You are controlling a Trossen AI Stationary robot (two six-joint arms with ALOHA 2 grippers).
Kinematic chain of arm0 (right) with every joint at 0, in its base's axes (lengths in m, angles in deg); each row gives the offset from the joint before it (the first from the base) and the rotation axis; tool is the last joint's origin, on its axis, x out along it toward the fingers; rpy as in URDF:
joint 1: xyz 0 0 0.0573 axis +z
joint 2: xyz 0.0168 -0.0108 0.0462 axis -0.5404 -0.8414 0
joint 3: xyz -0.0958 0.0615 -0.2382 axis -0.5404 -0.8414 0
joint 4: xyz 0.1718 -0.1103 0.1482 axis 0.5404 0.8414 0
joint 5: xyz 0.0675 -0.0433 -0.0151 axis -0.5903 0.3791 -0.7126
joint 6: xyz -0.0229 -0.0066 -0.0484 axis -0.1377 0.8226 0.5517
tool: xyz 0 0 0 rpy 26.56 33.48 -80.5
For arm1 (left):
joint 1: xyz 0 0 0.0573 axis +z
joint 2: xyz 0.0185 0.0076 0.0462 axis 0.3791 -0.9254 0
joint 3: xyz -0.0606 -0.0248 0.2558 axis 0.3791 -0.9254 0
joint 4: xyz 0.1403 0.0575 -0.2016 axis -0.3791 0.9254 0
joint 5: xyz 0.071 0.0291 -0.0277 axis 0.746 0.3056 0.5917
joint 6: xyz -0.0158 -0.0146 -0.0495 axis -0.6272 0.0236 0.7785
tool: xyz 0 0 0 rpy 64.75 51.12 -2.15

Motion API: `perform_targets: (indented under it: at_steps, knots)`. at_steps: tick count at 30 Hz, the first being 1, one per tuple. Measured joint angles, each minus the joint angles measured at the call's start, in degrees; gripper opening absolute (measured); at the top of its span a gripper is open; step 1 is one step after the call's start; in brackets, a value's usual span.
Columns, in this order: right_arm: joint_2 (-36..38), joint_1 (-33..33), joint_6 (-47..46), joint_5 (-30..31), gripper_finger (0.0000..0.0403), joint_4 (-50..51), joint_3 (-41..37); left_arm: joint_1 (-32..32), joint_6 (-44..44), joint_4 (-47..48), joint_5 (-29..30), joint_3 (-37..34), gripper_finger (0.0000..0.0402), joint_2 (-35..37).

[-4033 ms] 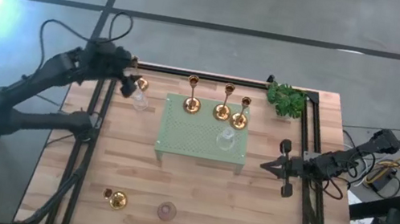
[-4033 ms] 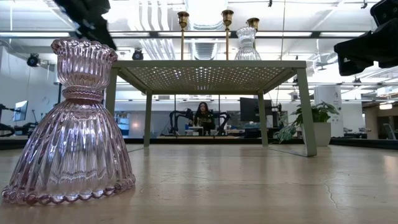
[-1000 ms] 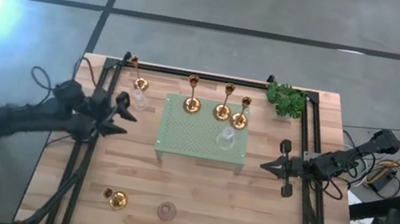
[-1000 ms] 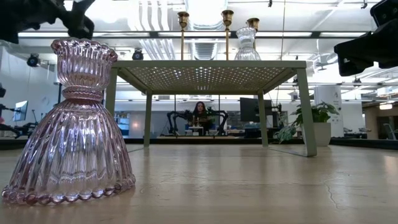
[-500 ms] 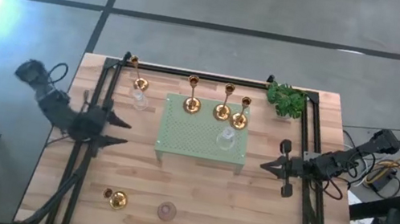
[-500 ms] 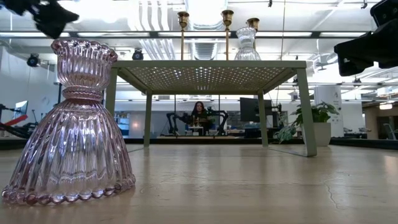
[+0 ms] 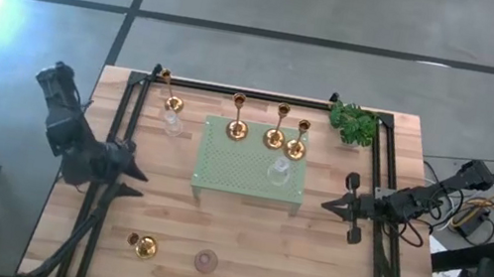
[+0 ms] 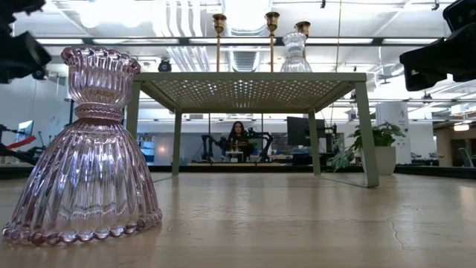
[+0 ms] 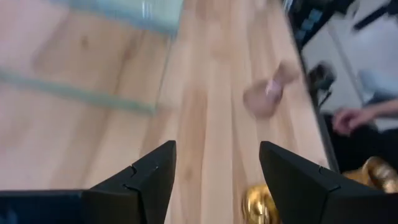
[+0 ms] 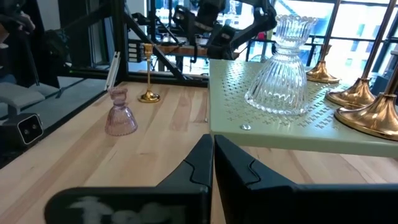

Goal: Pick & Place candle stick holders
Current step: Put the gold candle stand on the shelf

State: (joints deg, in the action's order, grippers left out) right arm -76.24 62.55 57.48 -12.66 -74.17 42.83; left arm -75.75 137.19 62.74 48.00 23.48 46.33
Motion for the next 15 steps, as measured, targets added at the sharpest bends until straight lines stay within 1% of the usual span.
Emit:
perform_targets:
  at_steps: [5,11,15]
  knots:
    - [0.00,0.00,0.00,0.00,0.0009,-0.04,0.00,0.00,6.10,0.27,-7.19,-0.61,0.0236,-4.15]
    - [0.00,-0.01,0.00,-0.01,0.0009,-0.04,0.00,0.00,11.49,-0.12,-17.29,-0.73,0.0236,-10.74]
    - [0.00,-0.01,-0.01,-0.01,0.0009,-0.04,0.00,-0.14,12.67,-3.72,-23.32,-0.73,0.0236,-15.21]
